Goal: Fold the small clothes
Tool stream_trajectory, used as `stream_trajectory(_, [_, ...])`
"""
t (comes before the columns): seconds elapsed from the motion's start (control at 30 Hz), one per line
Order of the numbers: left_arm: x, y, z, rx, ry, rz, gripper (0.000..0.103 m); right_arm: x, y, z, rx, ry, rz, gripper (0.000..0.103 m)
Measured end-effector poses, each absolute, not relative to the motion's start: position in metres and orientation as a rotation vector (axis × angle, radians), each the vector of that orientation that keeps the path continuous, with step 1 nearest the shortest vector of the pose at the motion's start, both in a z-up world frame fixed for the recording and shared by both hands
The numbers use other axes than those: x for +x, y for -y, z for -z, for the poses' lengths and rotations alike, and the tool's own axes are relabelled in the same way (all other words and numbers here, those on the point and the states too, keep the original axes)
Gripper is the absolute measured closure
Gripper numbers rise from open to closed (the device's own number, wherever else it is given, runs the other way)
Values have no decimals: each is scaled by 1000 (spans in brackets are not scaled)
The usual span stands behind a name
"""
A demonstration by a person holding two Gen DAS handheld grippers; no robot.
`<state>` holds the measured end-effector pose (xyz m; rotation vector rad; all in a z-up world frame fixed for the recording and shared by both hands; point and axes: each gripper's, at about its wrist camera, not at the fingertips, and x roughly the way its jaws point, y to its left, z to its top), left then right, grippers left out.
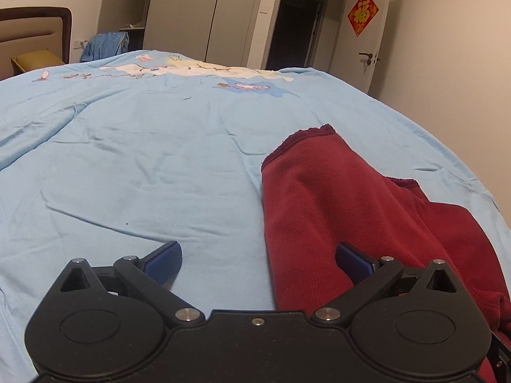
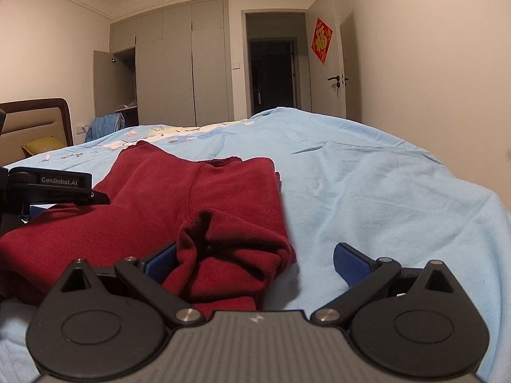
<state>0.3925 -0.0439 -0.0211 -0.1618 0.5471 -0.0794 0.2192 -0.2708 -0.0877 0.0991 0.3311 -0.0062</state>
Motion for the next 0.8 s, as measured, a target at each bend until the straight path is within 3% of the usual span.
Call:
stream_trajectory(0.33, [355,24,5,-319,-545,168,1,218,271,89,105,-326,7,0])
stream_trajectory(0.8, [297,25,30,-245,-515,213,0,215,269,89,100,-318,10,0])
